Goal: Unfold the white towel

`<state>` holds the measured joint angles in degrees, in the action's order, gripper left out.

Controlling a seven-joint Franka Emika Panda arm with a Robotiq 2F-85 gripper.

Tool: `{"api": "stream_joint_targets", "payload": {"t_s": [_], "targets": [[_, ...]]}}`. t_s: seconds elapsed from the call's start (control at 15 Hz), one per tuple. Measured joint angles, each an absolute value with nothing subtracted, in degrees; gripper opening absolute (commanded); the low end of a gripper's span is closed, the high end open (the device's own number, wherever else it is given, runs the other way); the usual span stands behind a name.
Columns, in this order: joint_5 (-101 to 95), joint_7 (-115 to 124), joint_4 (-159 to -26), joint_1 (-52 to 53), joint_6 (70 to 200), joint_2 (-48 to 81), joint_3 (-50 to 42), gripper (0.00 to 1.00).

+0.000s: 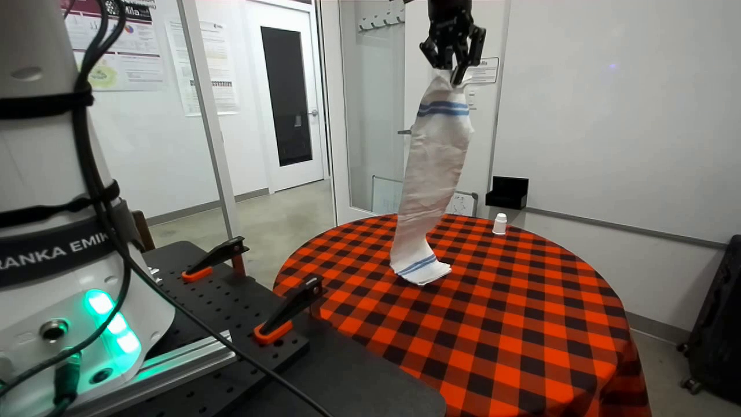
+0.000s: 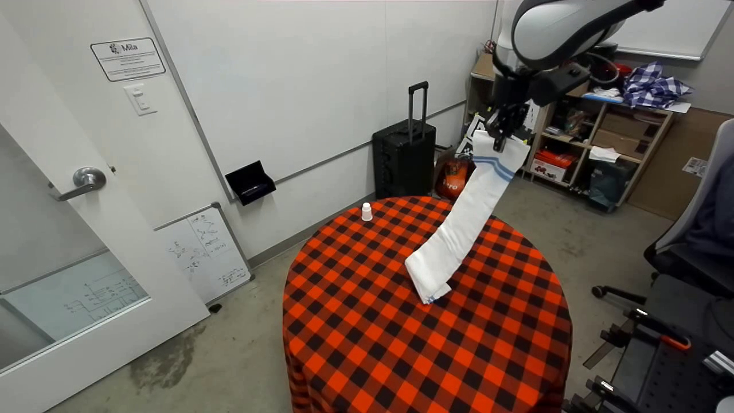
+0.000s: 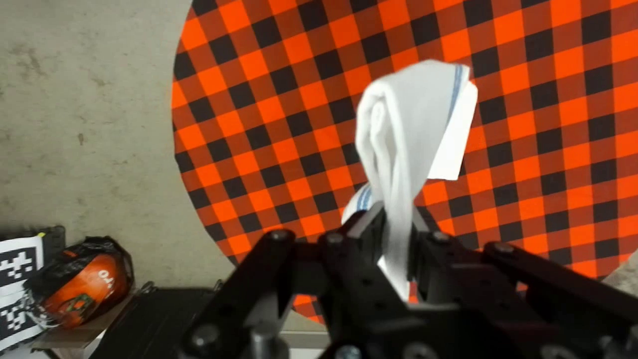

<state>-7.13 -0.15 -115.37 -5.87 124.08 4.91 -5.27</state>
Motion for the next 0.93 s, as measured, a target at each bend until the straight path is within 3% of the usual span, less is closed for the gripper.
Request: {"api": "stream_joint_targets", "payload": {"t_s": [0.93], "targets": [[-15.7, -9.3, -107.1, -14.5, 107.1, -7.6, -14.3, 0.02]]}}
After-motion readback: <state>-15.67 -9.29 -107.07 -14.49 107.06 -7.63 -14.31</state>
